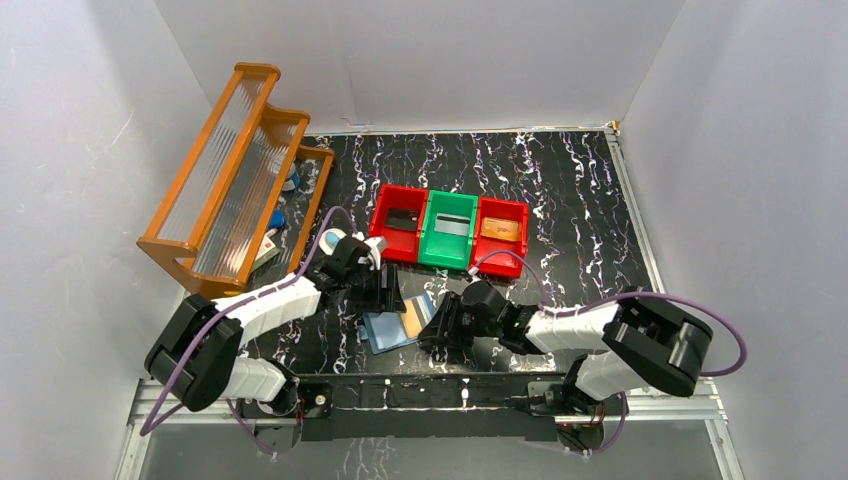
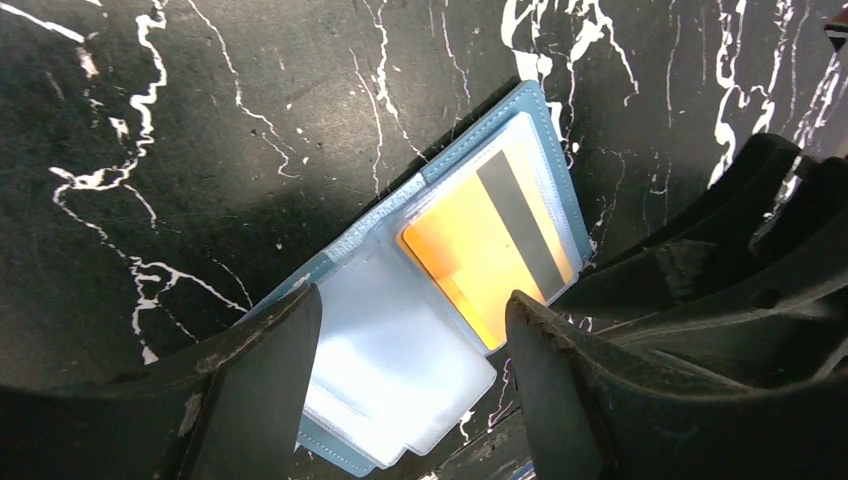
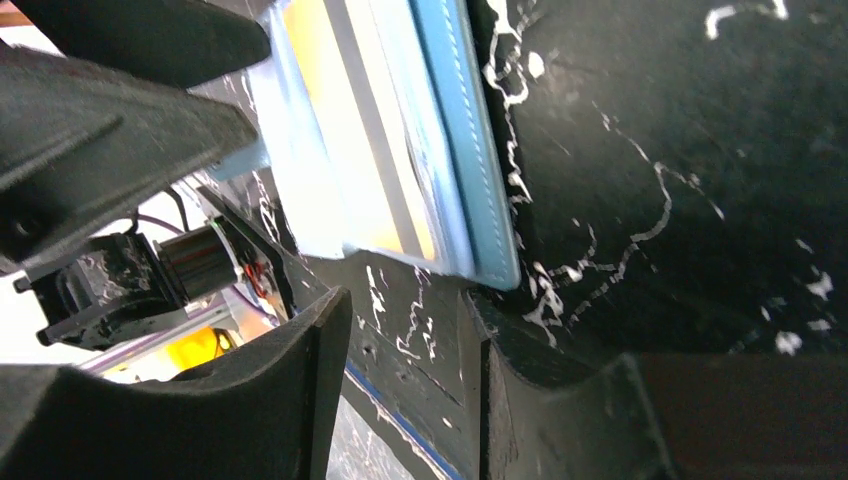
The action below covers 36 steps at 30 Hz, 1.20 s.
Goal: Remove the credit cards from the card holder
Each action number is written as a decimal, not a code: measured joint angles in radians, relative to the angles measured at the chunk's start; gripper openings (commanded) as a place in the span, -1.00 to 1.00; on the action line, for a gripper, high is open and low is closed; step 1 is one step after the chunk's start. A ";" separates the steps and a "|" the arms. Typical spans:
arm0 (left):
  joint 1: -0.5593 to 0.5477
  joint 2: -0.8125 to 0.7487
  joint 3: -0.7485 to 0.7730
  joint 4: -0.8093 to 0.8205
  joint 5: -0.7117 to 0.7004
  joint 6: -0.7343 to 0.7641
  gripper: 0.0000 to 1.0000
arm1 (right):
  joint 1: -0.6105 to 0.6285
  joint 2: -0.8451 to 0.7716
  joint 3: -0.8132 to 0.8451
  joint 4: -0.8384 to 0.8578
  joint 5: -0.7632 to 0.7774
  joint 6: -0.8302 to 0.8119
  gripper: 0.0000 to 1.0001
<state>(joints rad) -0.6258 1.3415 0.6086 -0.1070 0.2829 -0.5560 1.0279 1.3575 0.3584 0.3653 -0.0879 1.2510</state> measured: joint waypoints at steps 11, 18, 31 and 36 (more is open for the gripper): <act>-0.019 -0.189 -0.191 0.080 0.082 -0.140 0.10 | -0.148 0.124 0.106 0.019 -0.050 -0.061 0.10; -0.123 -0.336 -0.211 -0.008 0.031 -0.221 0.51 | -0.221 0.171 0.228 -0.115 -0.072 -0.181 0.10; -0.106 -0.210 -0.040 -0.150 -0.251 -0.164 0.60 | -0.184 0.046 0.157 -0.187 -0.065 -0.158 0.12; -0.102 -0.155 -0.095 -0.046 -0.173 -0.169 0.49 | -0.177 0.079 0.155 -0.172 -0.068 -0.141 0.13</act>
<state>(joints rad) -0.7280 1.1866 0.5137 -0.1528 0.1101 -0.7254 0.8513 1.4364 0.5137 0.1932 -0.1555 1.1103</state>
